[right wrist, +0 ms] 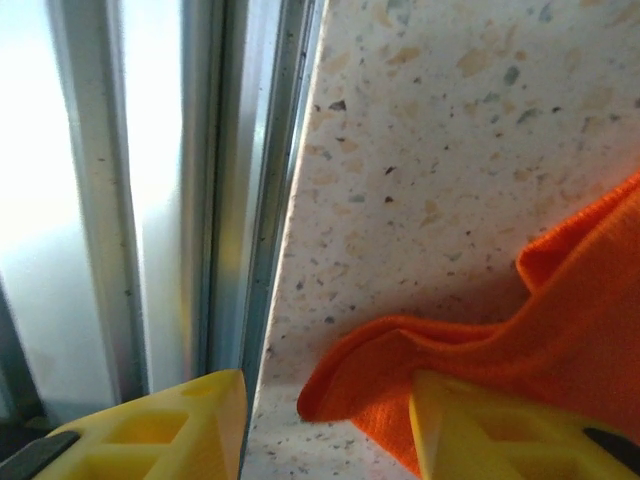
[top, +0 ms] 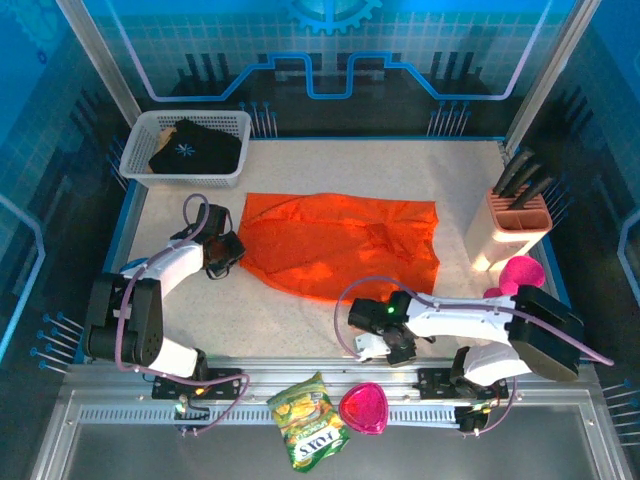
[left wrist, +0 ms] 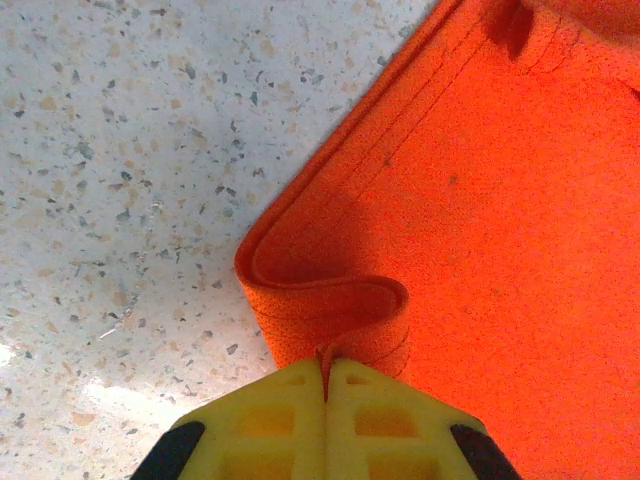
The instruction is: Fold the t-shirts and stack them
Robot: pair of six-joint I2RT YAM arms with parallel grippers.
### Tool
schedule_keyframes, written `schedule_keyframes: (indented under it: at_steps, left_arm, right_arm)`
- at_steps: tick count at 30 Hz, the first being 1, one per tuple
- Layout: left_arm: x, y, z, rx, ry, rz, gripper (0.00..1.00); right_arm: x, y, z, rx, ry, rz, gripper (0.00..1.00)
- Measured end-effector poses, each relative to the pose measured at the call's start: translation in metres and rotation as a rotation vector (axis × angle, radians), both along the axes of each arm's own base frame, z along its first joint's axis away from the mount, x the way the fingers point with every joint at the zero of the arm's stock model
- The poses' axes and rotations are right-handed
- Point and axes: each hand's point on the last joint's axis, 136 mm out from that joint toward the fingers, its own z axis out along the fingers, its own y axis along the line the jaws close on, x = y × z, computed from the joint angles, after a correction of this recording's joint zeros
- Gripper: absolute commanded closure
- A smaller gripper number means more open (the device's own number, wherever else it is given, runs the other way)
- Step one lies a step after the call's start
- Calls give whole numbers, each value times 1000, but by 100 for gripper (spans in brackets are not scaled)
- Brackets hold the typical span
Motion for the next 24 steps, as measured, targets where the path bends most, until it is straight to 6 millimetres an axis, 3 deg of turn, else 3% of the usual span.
schedule_keyframes:
  at_steps: [4, 8, 11, 17, 24]
  left_arm:
    - [0, 0, 0, 0, 0, 0, 100]
    - [0, 0, 0, 2, -1, -3, 100]
    - [0, 0, 0, 2, -1, -3, 100]
    - [0, 0, 0, 2, 0, -3, 100]
    - [-4, 1, 11, 3, -10, -7, 100]
  right_arm:
    - [1, -1, -3, -35, 5, -7, 76]
    - [-2, -3, -3, -48, 27, -14, 98]
    - [1, -3, -1, -40, 23, -22, 100]
    - [28, -1, 12, 31, -84, -81, 100]
    - [44, 4, 51, 165, -199, -102, 100]
